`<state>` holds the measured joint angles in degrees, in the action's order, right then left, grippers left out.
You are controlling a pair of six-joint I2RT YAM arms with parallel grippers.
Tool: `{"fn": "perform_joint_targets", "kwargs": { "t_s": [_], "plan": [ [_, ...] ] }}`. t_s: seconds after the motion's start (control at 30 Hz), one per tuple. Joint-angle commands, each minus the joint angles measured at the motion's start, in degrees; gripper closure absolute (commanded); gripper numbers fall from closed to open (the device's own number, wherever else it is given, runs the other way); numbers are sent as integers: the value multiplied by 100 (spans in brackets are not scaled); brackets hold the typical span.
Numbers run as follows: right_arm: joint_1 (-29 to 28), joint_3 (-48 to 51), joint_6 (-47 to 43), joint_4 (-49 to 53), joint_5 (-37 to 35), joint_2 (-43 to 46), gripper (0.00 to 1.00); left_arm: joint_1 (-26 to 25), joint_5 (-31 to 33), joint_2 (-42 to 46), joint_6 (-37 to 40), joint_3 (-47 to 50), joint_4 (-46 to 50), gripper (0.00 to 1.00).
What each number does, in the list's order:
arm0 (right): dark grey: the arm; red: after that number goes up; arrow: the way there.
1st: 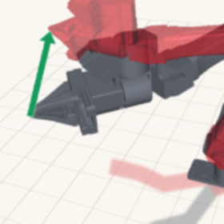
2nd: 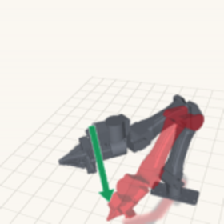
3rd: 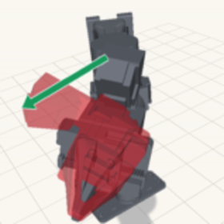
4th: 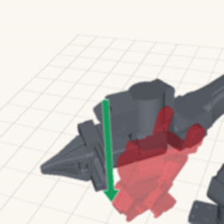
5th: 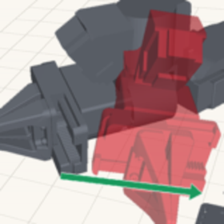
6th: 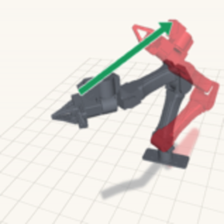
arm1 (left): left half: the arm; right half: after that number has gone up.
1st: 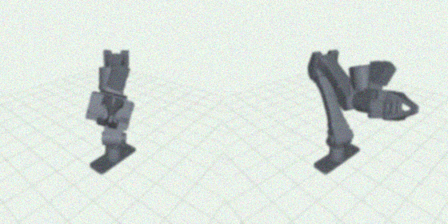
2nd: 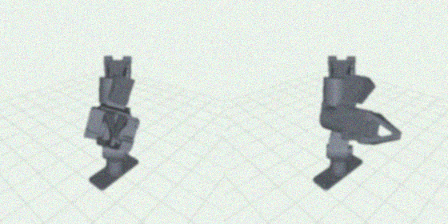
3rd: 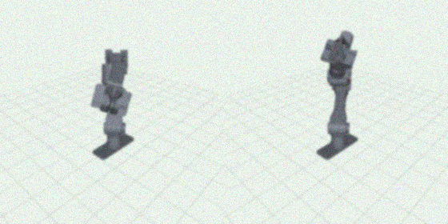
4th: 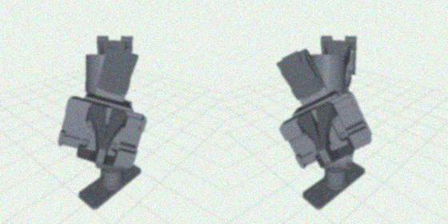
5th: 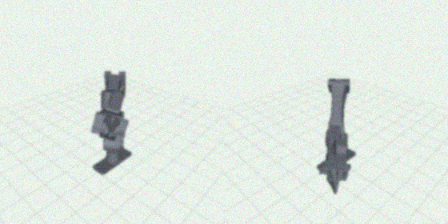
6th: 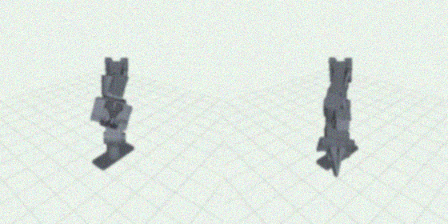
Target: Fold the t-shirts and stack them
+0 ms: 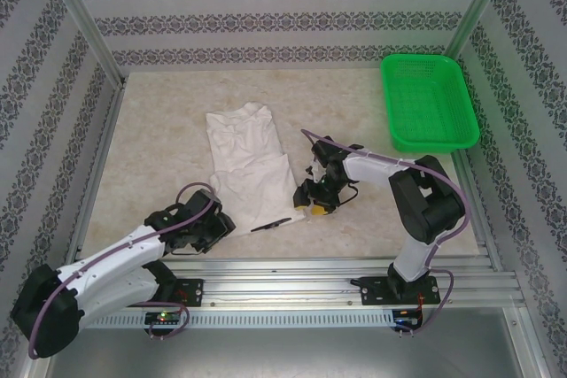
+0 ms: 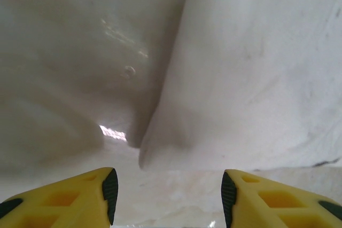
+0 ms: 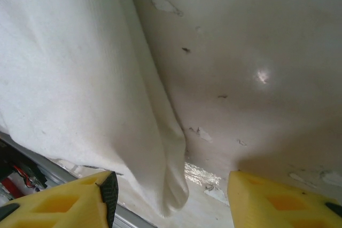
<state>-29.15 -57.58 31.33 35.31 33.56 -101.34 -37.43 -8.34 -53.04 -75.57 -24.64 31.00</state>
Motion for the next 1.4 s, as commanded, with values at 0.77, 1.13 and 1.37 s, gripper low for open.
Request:
{"fn": "perform_joint_targets", "kwargs": {
  "t_s": [0.77, 1.13, 1.37],
  "plan": [
    [-396, -378, 129, -131, 249, -535, 62, -155, 370, -2536, 104, -1015, -2202, 60],
    [-346, -372, 128, -129, 291, -512, 68, -151, 230, -2874, 212, -1470, -2300, 67],
    [-297, -375, 136, -94, 292, -468, 77, -151, 211, -2754, 301, -1501, -2070, 85]
  ]
}}
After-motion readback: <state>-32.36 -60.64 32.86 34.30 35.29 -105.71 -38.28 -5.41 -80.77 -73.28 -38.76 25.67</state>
